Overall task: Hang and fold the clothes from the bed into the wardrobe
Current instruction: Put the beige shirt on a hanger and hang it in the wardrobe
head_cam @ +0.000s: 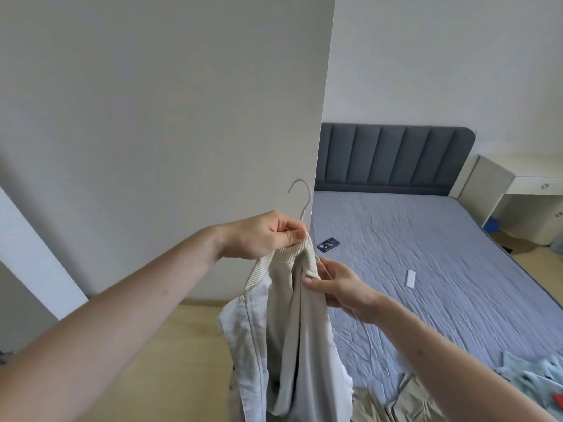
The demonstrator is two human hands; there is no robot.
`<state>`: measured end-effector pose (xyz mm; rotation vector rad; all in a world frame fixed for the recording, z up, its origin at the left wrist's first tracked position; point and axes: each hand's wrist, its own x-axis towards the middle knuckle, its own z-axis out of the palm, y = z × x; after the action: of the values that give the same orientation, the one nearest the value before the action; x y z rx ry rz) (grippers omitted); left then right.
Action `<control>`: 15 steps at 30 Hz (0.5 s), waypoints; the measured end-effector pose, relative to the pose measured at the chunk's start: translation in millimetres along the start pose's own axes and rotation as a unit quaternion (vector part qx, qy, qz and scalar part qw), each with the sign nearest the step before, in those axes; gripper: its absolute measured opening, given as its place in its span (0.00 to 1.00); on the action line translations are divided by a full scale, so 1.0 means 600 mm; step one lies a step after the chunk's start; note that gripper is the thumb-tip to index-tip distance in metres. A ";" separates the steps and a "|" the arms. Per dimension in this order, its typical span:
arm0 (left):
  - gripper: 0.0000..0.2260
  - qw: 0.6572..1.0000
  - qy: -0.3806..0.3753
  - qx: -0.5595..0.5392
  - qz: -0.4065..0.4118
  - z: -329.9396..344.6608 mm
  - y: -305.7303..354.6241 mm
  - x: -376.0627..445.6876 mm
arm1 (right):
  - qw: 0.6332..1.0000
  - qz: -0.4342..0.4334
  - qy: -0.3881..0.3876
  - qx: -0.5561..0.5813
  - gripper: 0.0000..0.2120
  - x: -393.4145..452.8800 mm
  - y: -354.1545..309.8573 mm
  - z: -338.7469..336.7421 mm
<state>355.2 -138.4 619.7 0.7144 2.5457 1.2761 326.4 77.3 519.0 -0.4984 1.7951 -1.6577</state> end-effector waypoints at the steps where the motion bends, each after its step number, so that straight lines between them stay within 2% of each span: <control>1: 0.17 1.000 -0.001 -0.001 0.000 0.000 0.001 -0.001 | 1.000 0.004 0.007 0.011 0.35 -0.004 0.003 0.004; 3: 0.17 1.000 0.002 0.009 -0.005 -0.002 -0.005 -0.006 | 0.998 -0.008 0.053 0.021 0.34 -0.010 0.005 0.009; 5: 0.17 0.999 0.021 0.042 -0.022 -0.002 -0.021 -0.013 | 0.991 -0.036 0.123 0.028 0.23 -0.012 0.006 0.006; 7: 0.16 0.996 0.051 0.067 -0.043 0.010 -0.047 -0.021 | 0.980 -0.062 0.182 0.051 0.21 -0.013 0.006 -0.001; 12: 0.19 0.988 0.143 -0.006 -0.065 0.107 -0.113 -0.047 | 0.967 -0.120 0.222 0.026 0.19 -0.017 -0.007 0.006; 15: 0.19 0.975 0.187 -0.025 -0.116 0.184 -0.145 -0.061 | 0.962 -0.152 0.229 -0.007 0.17 -0.022 -0.011 0.011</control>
<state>401.0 -124.4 482.1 0.1663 2.7652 1.5028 339.3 80.4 528.0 -0.4390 2.1427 -2.1056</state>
